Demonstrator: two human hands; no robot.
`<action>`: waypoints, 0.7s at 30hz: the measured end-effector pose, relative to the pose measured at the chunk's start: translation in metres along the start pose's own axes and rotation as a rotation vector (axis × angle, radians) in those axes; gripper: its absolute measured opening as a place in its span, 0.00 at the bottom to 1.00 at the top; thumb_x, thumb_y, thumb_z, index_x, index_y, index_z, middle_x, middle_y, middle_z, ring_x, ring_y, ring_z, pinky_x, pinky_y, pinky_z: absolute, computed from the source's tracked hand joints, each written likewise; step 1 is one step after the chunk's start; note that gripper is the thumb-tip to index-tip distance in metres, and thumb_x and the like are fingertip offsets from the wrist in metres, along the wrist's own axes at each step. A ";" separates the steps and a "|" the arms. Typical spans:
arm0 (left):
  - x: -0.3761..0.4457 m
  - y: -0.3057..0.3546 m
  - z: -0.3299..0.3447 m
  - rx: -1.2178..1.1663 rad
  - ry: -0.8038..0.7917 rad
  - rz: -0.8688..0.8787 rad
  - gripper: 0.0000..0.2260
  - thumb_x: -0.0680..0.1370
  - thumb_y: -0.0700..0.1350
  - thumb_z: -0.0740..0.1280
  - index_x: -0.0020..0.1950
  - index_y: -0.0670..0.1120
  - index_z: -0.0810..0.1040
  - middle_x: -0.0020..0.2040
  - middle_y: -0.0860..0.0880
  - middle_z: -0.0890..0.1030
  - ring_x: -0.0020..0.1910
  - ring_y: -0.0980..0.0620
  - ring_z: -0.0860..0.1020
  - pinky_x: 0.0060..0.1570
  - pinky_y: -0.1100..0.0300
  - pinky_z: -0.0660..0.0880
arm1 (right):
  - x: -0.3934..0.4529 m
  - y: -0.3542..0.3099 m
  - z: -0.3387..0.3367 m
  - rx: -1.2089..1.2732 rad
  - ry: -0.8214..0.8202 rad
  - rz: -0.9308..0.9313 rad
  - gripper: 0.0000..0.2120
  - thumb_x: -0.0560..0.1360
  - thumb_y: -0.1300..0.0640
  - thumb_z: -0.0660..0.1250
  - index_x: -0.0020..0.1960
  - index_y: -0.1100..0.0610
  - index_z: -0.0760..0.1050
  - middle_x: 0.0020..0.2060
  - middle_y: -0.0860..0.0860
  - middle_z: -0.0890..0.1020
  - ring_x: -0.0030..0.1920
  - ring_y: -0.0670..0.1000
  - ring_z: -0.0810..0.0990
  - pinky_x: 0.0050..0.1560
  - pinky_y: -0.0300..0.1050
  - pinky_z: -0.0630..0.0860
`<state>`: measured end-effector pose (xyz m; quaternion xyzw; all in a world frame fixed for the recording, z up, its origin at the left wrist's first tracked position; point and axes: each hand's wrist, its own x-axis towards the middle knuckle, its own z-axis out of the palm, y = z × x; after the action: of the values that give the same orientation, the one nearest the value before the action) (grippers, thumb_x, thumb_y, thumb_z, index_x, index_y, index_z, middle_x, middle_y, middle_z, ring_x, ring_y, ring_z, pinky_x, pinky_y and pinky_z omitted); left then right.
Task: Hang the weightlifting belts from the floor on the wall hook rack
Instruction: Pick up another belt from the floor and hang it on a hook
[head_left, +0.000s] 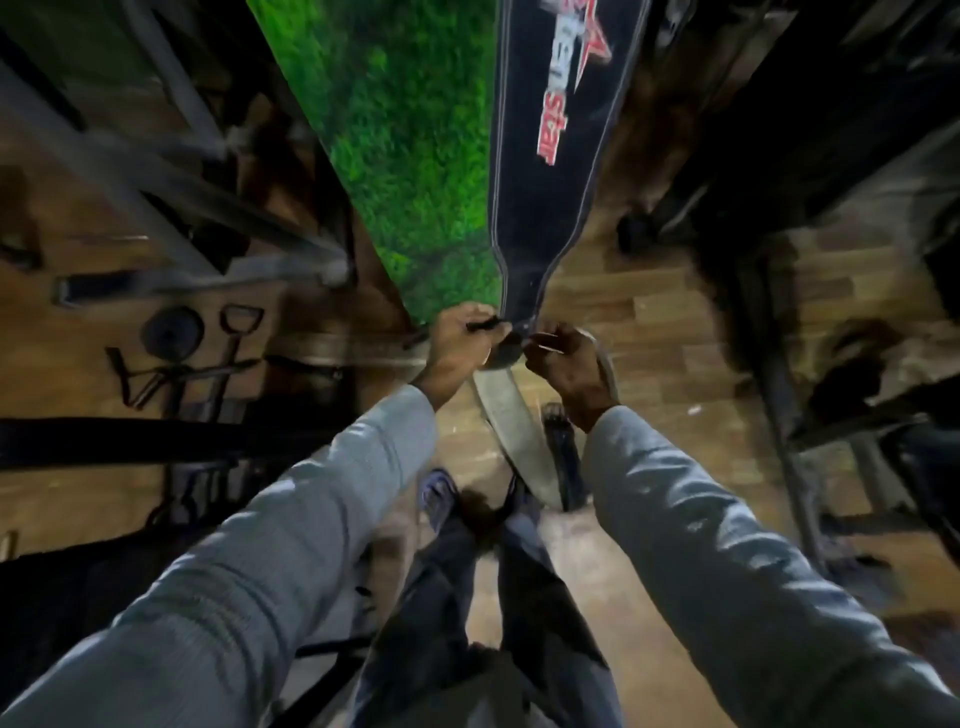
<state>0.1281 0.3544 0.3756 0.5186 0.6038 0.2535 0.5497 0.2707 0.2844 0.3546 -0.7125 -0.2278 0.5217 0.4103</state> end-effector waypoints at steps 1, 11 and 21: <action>0.001 -0.012 0.005 0.045 -0.024 -0.032 0.10 0.73 0.34 0.75 0.53 0.34 0.82 0.46 0.41 0.83 0.41 0.53 0.79 0.41 0.66 0.76 | 0.000 0.014 0.003 0.066 0.000 0.062 0.10 0.76 0.72 0.69 0.56 0.63 0.78 0.45 0.58 0.82 0.41 0.53 0.79 0.42 0.50 0.78; -0.006 -0.195 0.065 0.277 -0.189 -0.294 0.09 0.67 0.49 0.74 0.46 0.50 0.83 0.42 0.47 0.85 0.46 0.45 0.85 0.52 0.48 0.82 | 0.021 0.204 -0.002 0.160 -0.002 0.425 0.12 0.78 0.61 0.69 0.61 0.58 0.79 0.48 0.56 0.84 0.53 0.60 0.84 0.53 0.54 0.83; -0.007 -0.378 0.155 0.459 -0.379 -0.404 0.09 0.72 0.46 0.72 0.49 0.43 0.83 0.48 0.41 0.86 0.50 0.41 0.84 0.53 0.46 0.80 | 0.067 0.447 -0.059 0.061 0.186 0.624 0.13 0.77 0.63 0.68 0.61 0.58 0.80 0.50 0.61 0.86 0.50 0.59 0.86 0.53 0.57 0.83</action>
<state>0.1396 0.1812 0.0052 0.5366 0.6226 -0.1031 0.5602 0.3024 0.0639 -0.0434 -0.7801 0.0559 0.5614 0.2706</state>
